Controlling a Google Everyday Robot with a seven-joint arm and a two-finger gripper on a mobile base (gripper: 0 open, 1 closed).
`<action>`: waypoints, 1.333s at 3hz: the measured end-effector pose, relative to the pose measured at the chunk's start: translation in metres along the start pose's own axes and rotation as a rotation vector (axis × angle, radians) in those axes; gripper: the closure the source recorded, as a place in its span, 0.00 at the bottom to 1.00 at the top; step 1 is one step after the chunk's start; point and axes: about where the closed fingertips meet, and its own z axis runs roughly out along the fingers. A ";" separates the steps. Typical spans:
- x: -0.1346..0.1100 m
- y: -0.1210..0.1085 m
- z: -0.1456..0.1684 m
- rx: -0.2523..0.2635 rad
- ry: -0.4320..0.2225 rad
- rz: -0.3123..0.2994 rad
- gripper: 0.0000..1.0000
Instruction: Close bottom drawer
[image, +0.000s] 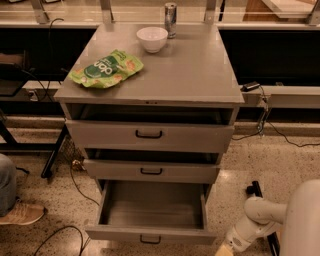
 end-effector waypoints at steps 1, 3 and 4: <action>0.009 -0.028 0.040 -0.017 -0.040 -0.019 1.00; -0.005 -0.053 0.097 0.023 -0.083 -0.079 1.00; -0.037 -0.056 0.116 0.014 -0.139 -0.151 1.00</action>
Offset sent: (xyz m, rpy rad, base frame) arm 0.0101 0.0140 -0.1240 0.0362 -0.1233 0.0173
